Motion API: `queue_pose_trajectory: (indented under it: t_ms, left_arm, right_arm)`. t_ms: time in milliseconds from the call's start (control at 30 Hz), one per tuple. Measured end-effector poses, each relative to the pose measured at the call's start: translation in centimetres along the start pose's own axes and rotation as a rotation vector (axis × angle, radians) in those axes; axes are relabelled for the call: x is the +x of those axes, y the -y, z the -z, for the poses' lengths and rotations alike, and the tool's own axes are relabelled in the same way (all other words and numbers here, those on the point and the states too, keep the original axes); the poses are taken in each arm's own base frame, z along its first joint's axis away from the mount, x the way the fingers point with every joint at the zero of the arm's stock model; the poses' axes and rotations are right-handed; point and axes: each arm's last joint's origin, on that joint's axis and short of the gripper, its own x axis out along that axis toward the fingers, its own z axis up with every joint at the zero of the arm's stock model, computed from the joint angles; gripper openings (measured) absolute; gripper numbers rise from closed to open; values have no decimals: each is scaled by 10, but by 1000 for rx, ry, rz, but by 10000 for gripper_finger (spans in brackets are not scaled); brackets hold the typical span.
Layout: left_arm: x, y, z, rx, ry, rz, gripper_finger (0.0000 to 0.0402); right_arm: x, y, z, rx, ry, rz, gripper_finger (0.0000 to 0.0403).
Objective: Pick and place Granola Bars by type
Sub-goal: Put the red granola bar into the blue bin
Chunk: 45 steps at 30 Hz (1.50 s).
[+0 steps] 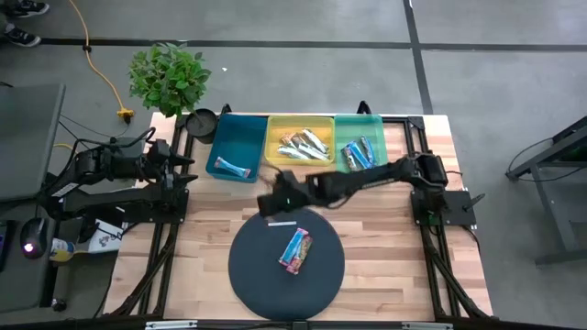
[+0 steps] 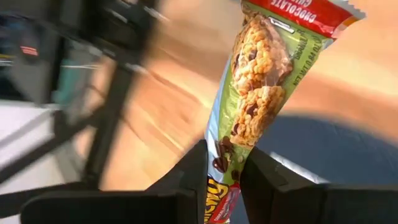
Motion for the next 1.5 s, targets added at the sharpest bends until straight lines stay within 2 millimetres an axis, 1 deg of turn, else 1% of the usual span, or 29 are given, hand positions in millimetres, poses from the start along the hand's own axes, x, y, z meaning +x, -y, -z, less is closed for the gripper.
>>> queue_pose_trajectory:
  t_ms: [200,367,567,667,733,800,900,1067,1233,1300,1333,1433,1500]
  left_arm:
    - [0,0,0,0,0,0,273]
    - [0,0,0,0,0,0,273]
    - [0,0,0,0,2,0,273]
    - [0,0,-1,0,11,2,273]
    - [0,0,-1,0,15,3,273]
    - [0,1,-3,0,29,7,273]
    - [0,1,-5,-1,56,15,273]
    - [0,2,-7,-4,76,20,273]
    - [0,2,-7,-4,76,23,273]
    - [0,2,-7,-4,77,21,273]
    - [0,2,-7,-5,77,21,273]
    - [0,2,-7,-8,76,23,273]
    - [0,2,-7,-19,74,32,273]
  right_arm:
    - [1,-4,-61,-133,102,-225,62]
    - [-2,6,-104,-191,192,-291,62]
    - [-6,20,-145,-241,277,-340,62]
    - [-7,24,-160,-257,326,-360,62]
    - [-8,26,-168,-282,348,-351,62]
    - [-8,21,-176,-318,371,-364,62]
    - [-3,12,-188,-376,383,-381,62]
    - [21,4,-206,-502,332,-305,62]
    - [46,-2,-219,-612,305,-276,62]
    - [56,1,-219,-649,261,-253,62]
    - [62,3,-219,-669,266,-269,62]
    - [76,17,-213,-680,213,-259,62]
    - [85,29,-208,-700,168,-212,62]
